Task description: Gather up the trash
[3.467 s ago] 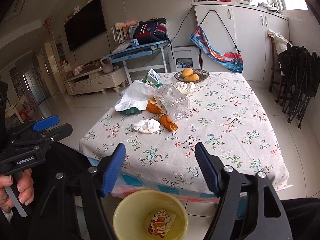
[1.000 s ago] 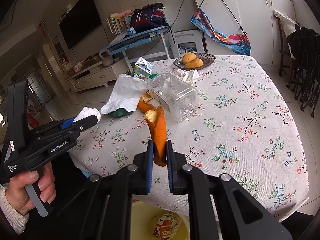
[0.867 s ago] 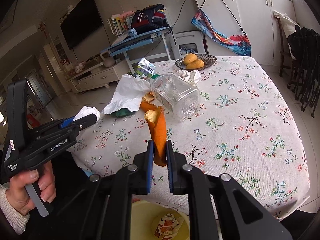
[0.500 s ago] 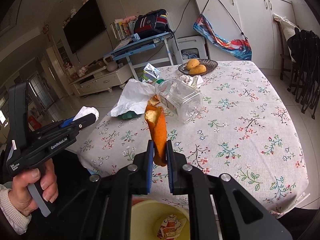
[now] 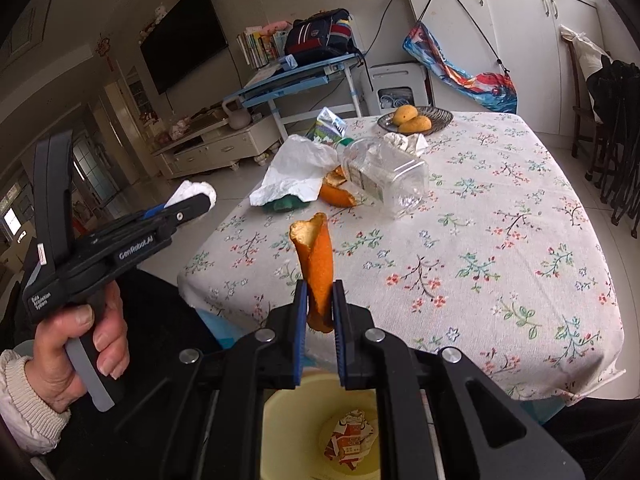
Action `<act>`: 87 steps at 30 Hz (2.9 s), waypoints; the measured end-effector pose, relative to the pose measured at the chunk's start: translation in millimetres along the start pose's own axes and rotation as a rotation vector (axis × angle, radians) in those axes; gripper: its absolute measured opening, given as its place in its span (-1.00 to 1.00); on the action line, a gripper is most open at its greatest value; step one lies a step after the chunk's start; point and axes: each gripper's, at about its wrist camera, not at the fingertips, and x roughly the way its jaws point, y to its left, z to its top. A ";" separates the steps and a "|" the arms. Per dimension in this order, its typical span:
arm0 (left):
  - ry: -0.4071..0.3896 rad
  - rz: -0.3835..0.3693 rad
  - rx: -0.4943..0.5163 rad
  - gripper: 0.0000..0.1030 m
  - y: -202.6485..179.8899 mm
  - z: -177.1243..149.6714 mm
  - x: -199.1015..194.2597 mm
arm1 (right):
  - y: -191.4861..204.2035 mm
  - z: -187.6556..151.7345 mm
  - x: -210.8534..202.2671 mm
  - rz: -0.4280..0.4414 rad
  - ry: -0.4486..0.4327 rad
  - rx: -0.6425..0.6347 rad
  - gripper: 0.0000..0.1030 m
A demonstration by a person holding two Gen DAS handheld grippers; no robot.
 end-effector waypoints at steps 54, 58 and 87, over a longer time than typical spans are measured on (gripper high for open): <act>0.339 -0.270 0.297 0.05 -97.1 -103.7 -33.8 | -23.5 -27.2 -55.9 -0.138 -0.181 0.156 0.22; 0.297 -0.246 0.260 0.15 -89.2 -96.5 -36.6 | -24.2 -28.2 -55.6 -0.143 -0.181 0.155 0.24; 0.023 -0.002 -0.066 0.55 -3.4 -37.6 -40.1 | -12.4 -21.8 -40.9 -0.125 -0.117 0.072 0.37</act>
